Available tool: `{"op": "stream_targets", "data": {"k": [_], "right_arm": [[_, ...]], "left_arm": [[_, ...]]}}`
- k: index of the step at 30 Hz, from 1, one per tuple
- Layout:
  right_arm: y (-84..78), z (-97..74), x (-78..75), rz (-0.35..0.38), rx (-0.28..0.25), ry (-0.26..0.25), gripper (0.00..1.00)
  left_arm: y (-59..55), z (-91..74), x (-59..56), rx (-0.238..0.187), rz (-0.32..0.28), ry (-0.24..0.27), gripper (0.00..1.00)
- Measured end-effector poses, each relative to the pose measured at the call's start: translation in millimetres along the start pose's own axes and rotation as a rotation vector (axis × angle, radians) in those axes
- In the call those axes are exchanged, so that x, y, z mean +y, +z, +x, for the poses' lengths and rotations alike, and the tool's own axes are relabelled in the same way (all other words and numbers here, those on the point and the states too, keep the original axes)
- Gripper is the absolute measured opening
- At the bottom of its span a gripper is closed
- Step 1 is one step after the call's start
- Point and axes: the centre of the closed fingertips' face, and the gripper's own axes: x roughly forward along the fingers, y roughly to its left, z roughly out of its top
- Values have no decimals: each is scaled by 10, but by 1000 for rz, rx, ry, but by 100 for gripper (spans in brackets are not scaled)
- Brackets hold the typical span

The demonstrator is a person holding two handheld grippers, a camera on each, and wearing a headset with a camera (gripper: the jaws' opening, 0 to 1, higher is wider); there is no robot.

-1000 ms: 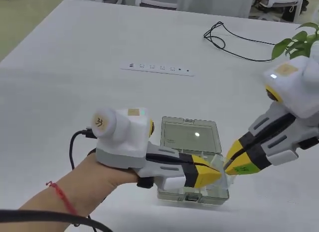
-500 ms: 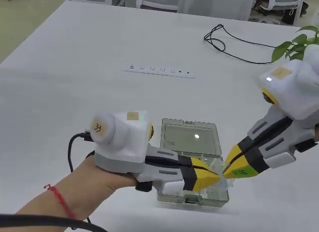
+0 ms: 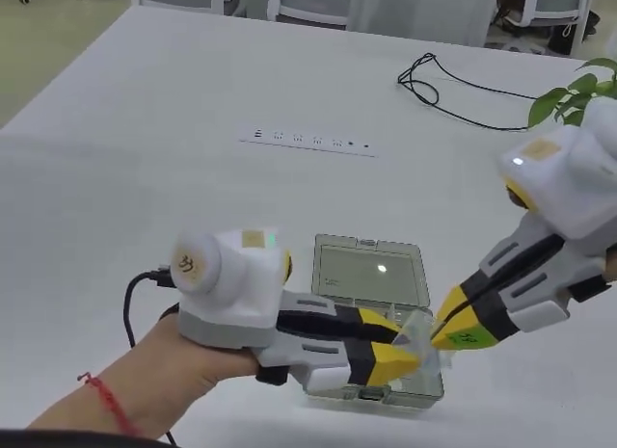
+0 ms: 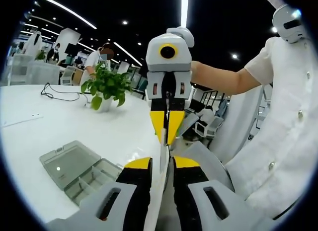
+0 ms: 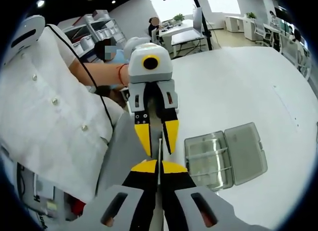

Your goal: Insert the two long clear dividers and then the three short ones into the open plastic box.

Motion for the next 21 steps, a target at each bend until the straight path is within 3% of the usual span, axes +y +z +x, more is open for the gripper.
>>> {"op": "stream_targets", "data": {"k": [10,21], "right_arm": [[21,-24,-112,8,-14,-39,2],[-1,-36,-432,16,-13,-125,3]], "left_arm": [[-120,-179,108,3,-6,86,22],[-294,-390,220,19,-9,202,43]]}}
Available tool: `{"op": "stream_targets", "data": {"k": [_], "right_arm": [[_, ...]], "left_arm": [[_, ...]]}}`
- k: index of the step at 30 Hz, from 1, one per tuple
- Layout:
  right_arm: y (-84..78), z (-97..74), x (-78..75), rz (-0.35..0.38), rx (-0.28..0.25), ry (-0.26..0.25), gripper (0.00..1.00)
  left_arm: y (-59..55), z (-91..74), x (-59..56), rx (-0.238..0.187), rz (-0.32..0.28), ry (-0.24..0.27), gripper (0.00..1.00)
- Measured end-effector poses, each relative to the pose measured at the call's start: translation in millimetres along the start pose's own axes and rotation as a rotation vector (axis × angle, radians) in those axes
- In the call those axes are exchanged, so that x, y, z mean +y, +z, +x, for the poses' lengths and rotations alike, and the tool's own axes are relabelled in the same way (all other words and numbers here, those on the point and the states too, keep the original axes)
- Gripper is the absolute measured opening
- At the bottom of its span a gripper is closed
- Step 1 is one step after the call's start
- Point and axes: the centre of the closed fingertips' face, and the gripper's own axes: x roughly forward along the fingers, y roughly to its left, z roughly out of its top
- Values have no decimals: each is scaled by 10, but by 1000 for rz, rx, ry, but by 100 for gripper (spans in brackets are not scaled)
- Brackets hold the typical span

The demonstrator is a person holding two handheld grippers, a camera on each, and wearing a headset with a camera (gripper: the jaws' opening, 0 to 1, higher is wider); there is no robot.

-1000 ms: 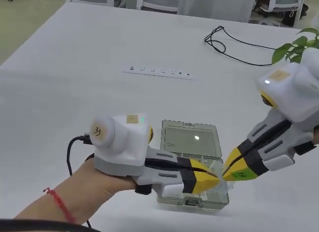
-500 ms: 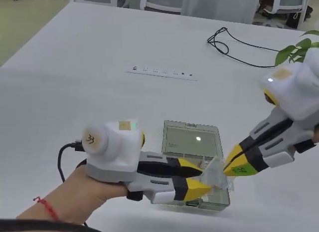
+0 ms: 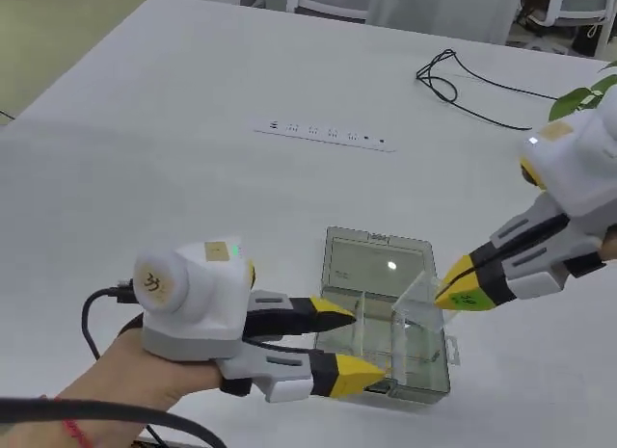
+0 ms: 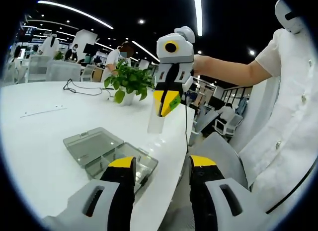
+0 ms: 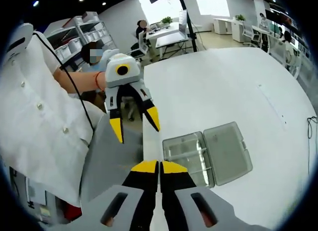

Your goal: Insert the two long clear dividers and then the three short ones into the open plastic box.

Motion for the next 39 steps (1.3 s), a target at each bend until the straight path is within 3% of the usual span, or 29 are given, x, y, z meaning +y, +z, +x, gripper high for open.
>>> {"op": "stream_targets", "data": {"k": [13,20,26,39], "right_arm": [[-74,276,-271,-98,56,-69,3],[-154,452,-310,-113,72,-80,2],[-262,595,-349,-130,75,-87,2],[-435,693,-510,-134,82,-92,2]], "left_arm": [[-122,-224,180,-13,-15,109,65],[-155,-295,233,-33,-24,150,77],[-193,-314,241,-32,-38,161,79],[-220,-288,247,-29,-53,156,80]]}}
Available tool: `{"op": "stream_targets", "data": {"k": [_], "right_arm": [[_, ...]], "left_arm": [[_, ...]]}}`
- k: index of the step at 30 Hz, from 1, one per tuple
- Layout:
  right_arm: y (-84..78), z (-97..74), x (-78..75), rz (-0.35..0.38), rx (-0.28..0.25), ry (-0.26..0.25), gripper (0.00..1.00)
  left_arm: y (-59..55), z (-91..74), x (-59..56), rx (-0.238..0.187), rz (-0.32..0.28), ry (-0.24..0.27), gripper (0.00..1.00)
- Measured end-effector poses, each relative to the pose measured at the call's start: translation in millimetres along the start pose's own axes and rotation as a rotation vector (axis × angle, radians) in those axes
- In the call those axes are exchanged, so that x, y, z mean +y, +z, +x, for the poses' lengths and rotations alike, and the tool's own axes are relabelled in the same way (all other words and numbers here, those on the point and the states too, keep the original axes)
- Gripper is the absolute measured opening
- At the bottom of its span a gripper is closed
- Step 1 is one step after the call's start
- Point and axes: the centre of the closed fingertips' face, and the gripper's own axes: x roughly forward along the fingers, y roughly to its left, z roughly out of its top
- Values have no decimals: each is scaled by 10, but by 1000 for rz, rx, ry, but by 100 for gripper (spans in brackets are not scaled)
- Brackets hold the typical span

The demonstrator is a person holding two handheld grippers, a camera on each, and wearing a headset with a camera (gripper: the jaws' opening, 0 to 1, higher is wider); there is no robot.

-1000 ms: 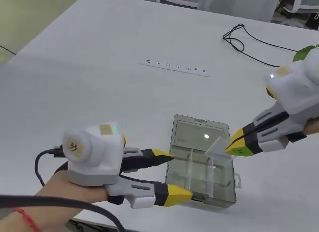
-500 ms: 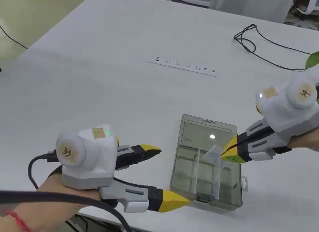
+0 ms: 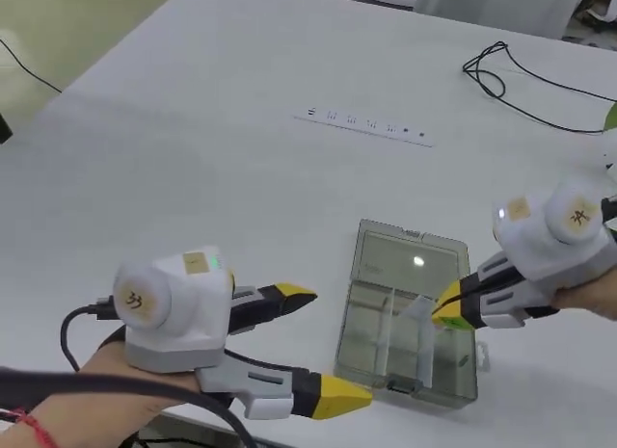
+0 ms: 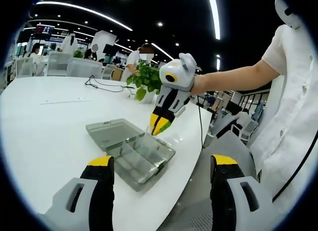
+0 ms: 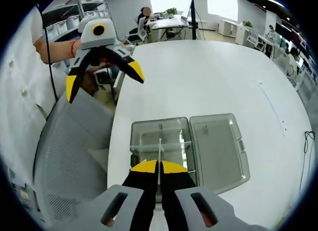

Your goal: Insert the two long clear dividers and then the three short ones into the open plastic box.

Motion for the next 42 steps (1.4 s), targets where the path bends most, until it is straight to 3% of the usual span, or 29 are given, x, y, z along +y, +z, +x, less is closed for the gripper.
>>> {"op": "stream_targets", "data": {"k": [9,17,42], "right_arm": [[-40,51,-17,-26,-4,-6,2],[-58,95,-3,-128,1,-13,2],[-56,151,-22,-124,3,-23,2]], "left_arm": [[-12,10,-2,2,-11,1,80],[-24,23,2,4,-19,0,79],[-31,46,26,8,-19,-4,80]]}}
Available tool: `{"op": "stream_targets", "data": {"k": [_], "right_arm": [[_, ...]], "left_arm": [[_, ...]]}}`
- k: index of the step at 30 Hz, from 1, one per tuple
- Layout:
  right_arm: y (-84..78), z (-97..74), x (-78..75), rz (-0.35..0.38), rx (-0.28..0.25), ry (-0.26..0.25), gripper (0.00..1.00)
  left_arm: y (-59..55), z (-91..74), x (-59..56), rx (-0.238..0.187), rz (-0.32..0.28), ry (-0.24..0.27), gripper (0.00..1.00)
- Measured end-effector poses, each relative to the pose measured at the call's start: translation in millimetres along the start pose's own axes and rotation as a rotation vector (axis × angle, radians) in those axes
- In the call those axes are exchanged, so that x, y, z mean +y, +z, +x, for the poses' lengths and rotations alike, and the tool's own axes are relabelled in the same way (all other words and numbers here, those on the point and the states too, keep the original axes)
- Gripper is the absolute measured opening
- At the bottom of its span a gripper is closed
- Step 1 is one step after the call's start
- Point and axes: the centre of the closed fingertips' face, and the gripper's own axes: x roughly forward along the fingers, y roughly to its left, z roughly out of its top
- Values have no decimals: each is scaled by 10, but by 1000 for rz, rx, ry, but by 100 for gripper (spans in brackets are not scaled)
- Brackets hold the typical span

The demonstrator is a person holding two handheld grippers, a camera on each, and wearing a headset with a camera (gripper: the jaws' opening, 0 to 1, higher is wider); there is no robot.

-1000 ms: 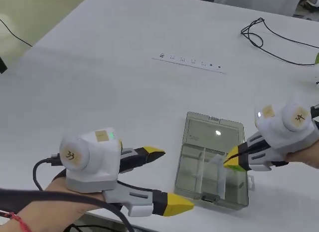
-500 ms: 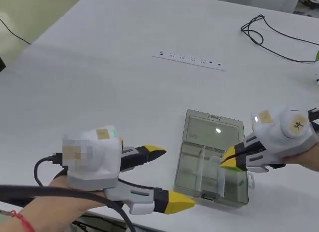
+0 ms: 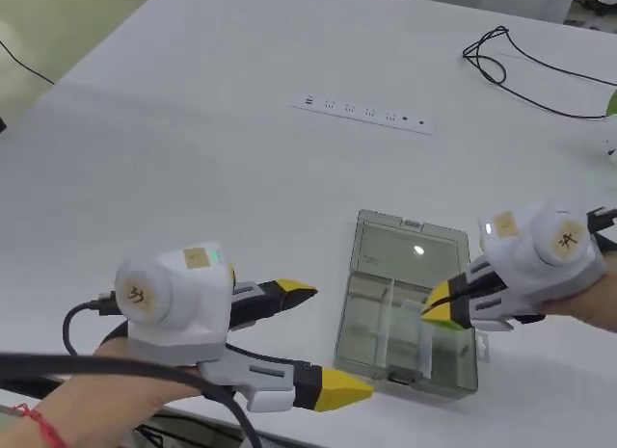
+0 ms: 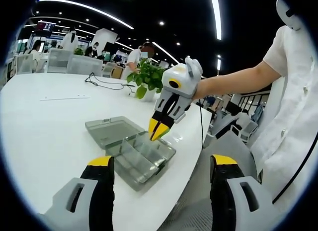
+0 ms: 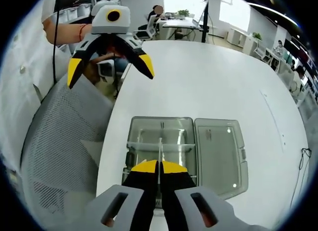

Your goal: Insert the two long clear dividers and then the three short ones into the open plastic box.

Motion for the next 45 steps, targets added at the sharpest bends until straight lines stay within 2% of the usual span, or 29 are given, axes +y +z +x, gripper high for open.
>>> {"op": "stream_targets", "data": {"k": [6,12,20,25,31,45], "right_arm": [[12,18,3,-3,9,0,2],[-20,82,20,-65,69,-13,2],[-96,234,5,-13,114,8,2],[-145,314,7,-9,140,17,2],[-200,387,11,-10,168,15,2],[-217,416,12,-26,192,4,2]], "left_arm": [[8,7,-3,0,2,-1,80],[8,9,-13,3,4,-7,80],[-15,12,1,10,6,-7,80],[-53,0,24,31,21,-3,83],[-47,-22,68,27,21,7,85],[-35,-14,83,25,22,6,85]]}}
